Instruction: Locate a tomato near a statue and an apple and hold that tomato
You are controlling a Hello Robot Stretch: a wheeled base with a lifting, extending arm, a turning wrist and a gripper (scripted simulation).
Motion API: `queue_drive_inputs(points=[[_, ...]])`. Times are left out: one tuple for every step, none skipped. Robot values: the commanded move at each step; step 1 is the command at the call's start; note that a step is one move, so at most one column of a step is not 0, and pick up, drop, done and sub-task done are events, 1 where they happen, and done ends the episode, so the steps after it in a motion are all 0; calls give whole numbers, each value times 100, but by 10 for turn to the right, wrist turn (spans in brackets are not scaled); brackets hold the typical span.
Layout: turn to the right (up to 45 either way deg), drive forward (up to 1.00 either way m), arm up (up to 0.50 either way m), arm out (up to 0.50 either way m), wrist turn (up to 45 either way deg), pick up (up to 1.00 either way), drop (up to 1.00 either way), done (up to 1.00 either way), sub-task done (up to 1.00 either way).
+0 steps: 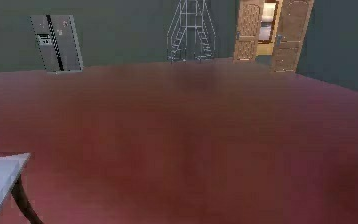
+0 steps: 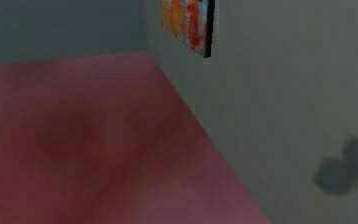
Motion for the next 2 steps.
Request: queue_drive_inputs(points=[[-150,0,0,0,0,0,0,0,0],[0,100,0,0,0,0,0,0,0]])
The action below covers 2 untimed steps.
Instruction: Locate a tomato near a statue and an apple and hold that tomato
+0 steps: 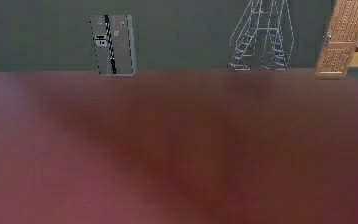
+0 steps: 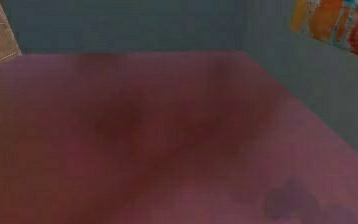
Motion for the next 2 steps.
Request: queue_drive_inputs(points=[[-60,0,0,0,0,0,0,0,0],[0,50,0,0,0,0,0,0,0]])
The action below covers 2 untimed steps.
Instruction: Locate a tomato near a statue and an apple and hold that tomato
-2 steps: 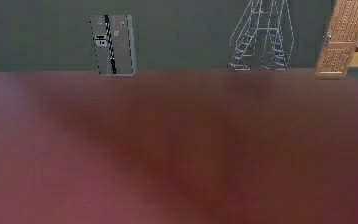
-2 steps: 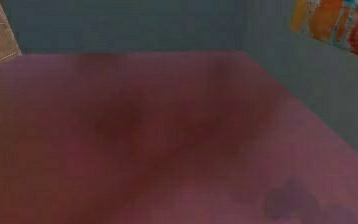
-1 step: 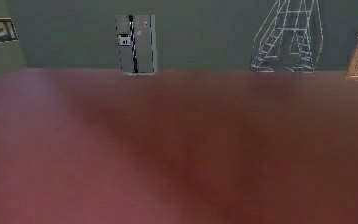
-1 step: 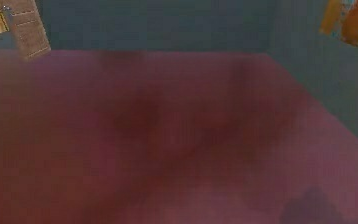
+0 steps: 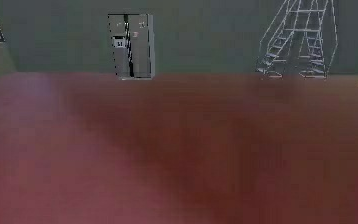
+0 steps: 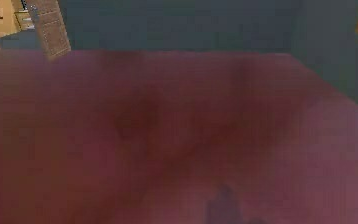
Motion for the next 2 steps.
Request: queue_drive_inputs(points=[[-390,0,0,0,0,0,0,0,0],[0,45,0,0,0,0,0,0,0]])
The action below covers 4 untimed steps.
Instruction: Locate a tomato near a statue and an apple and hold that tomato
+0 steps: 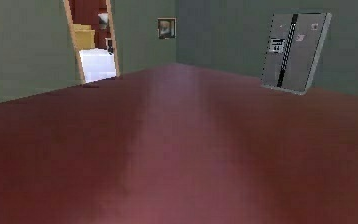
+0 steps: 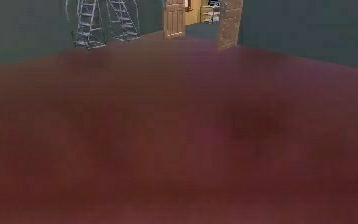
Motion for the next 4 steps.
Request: queue_drive_inputs(points=[[-450,0,0,0,0,0,0,0,0],[0,90,0,0,0,0,0,0,0],[-450,0,0,0,0,0,0,0,0],[-450,0,0,0,0,0,0,0,0]])
